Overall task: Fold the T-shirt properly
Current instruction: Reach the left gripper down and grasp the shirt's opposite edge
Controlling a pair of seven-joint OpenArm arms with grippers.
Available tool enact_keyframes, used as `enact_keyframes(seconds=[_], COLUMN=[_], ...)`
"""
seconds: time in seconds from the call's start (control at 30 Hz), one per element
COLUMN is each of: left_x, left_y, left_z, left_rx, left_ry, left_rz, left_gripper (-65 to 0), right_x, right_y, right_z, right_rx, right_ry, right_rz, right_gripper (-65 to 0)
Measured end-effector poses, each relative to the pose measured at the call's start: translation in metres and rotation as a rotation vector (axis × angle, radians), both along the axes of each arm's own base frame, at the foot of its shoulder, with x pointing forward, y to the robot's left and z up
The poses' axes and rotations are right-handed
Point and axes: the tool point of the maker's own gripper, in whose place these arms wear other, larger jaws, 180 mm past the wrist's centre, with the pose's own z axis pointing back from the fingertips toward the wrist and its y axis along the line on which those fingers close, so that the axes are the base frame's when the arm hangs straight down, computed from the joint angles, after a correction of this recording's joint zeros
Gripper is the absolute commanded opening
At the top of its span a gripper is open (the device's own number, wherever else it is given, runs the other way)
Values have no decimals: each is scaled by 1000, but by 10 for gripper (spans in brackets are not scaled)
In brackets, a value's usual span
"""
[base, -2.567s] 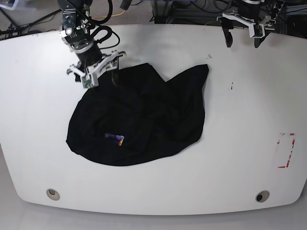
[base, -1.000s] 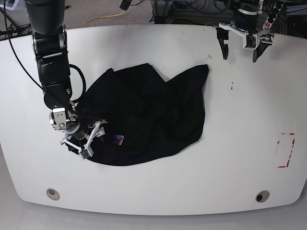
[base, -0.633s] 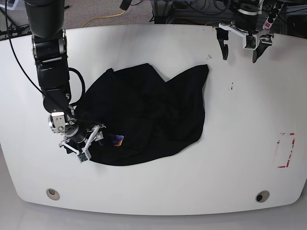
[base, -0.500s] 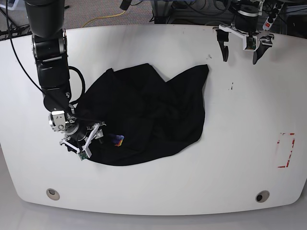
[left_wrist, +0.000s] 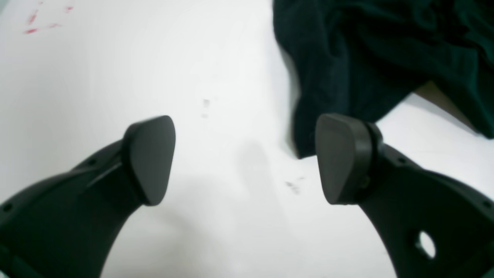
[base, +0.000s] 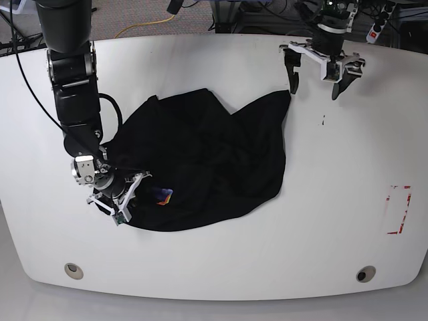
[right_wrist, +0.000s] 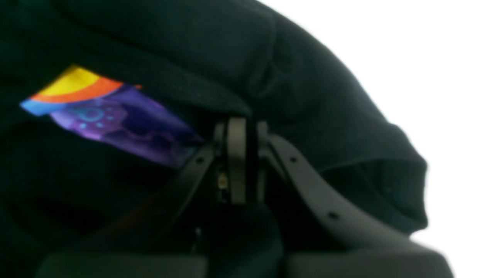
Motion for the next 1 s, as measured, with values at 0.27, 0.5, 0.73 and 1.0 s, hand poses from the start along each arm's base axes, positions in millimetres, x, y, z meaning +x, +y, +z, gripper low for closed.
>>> enact_keyframes(seconds=[0.27,0.5,0.73,1.0], left_x=[19,30,34,43], left_y=[-14,-47,-49,-50], left_z=[-20,-29,-57,-69], left_rx=[-2,-36,-22,-18], left_ry=[154,177,240,240], left_rz=[-24,-104,-112,-117], left_gripper=[-113,-113,-113,-115], right_x=[10,12,16,16], right_y=[10,16,22,25], right_z=[31,42,55,64], right_rx=[-22,-30,-41,-60], right_ry=[-57,-75,-101,-102], right_rz=[39,56,73,83], right_gripper=[-650,-650,-650,-650])
